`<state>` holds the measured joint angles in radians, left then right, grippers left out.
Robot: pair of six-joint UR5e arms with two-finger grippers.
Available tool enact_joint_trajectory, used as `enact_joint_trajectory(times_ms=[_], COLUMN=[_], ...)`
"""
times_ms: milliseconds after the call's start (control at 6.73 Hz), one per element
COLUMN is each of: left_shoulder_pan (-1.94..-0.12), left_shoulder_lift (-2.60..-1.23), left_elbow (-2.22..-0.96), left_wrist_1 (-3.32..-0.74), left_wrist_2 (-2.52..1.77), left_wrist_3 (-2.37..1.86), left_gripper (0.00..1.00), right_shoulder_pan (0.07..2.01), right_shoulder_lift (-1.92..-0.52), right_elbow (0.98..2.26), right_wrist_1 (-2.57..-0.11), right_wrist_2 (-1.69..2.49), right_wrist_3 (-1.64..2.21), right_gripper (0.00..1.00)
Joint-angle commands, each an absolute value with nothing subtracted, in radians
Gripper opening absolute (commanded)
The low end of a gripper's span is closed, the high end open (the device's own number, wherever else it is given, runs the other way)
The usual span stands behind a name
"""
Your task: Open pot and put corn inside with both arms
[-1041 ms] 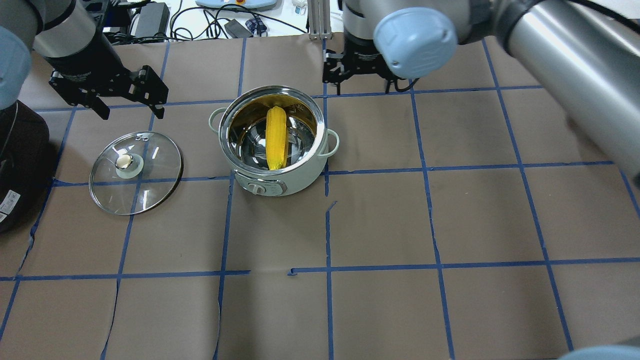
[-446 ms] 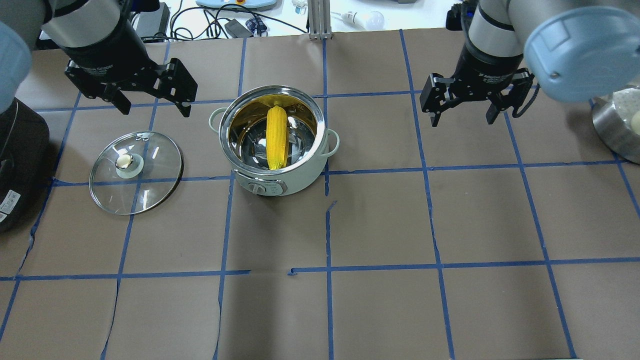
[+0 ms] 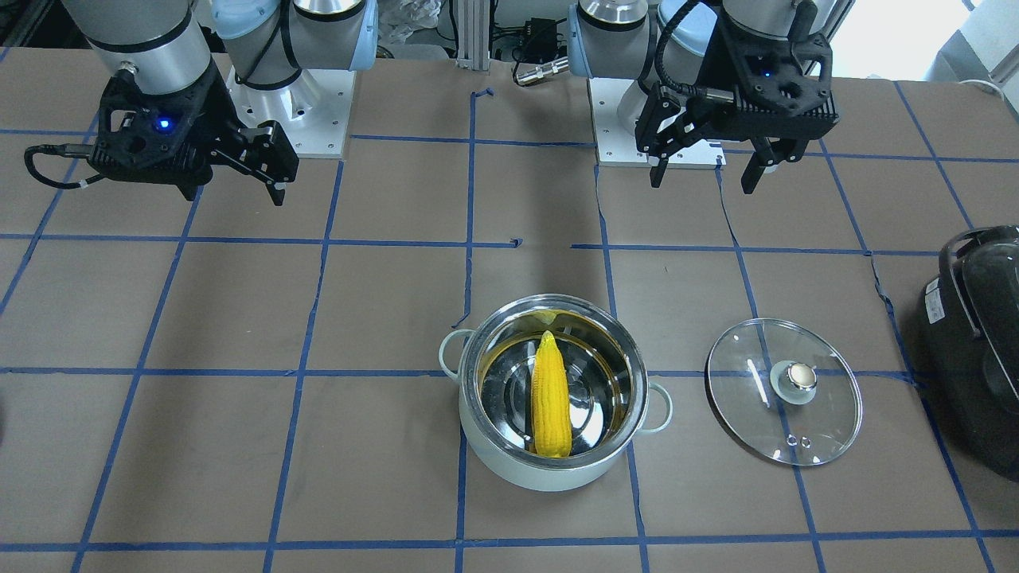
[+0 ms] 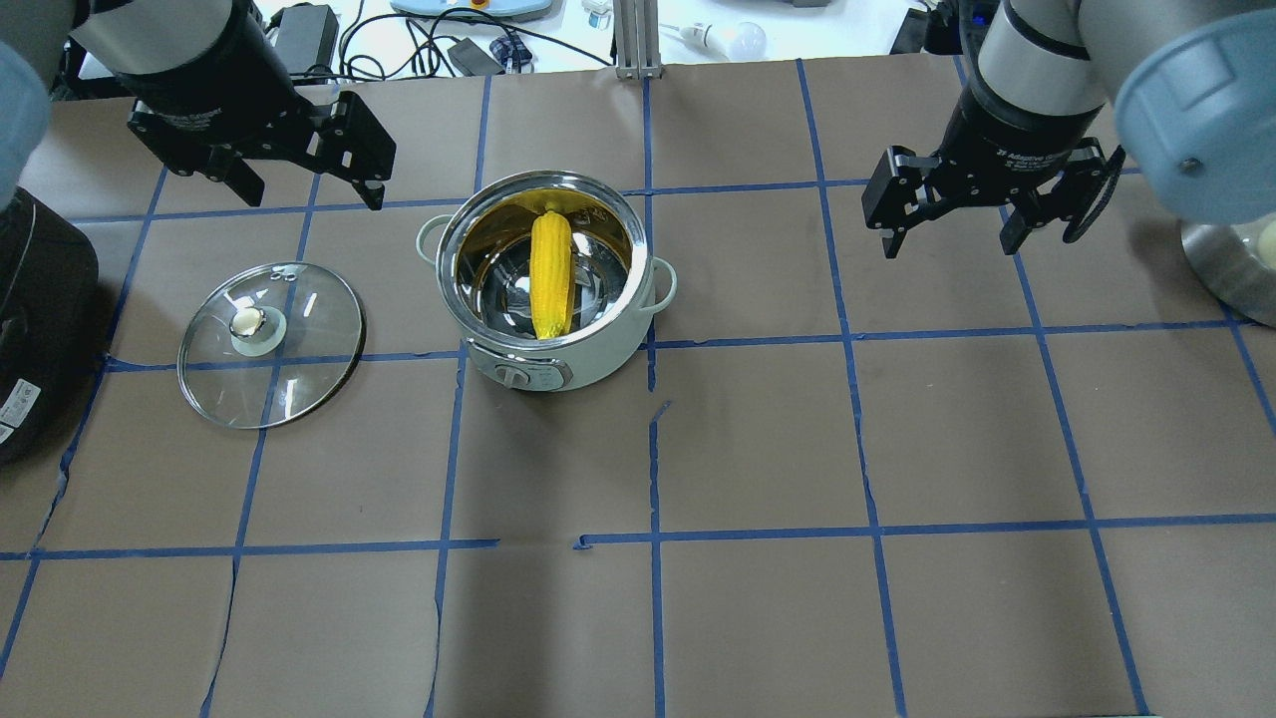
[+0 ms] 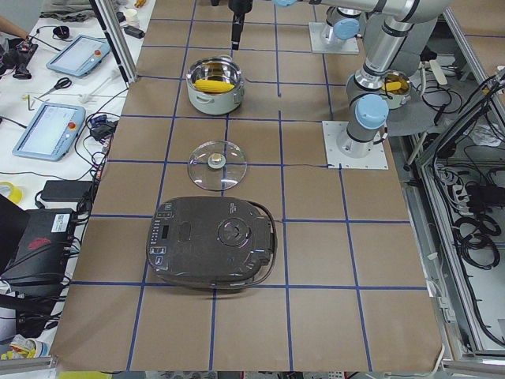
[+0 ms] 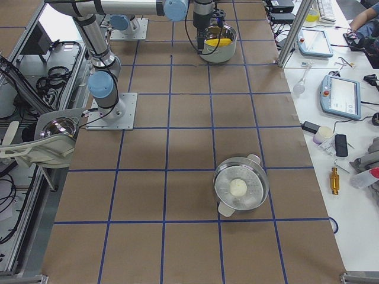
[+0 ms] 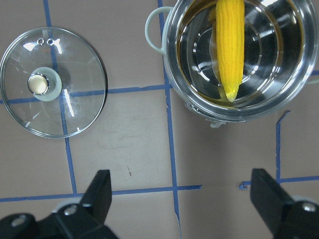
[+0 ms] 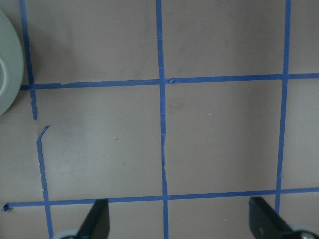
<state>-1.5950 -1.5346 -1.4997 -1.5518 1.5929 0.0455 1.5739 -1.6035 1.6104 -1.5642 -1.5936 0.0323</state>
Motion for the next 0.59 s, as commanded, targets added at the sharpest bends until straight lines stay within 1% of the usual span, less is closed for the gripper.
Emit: enact_joint_trajectory(times_ms=[0,446], left_shoulder_pan=[-1.592,-1.594], left_shoulder_lift=[-1.54,-1.54], left_elbow=[-1.497,-1.505], left_wrist_1=[-1.526,-1.517], left_wrist_2=[1.589,1.589], left_wrist_3=[0.037,0.037], left_gripper=[1.0,1.0], right_shoulder_pan=[1.575,1.575], right_shoulder_lift=[-1.608,-1.605], right_elbow=[1.589,1.583], right_wrist_1=[-1.528,-1.528], right_wrist_2=[-1.592,-1.591], right_wrist_3=[0.032,0.034], right_gripper=[1.0,1.0])
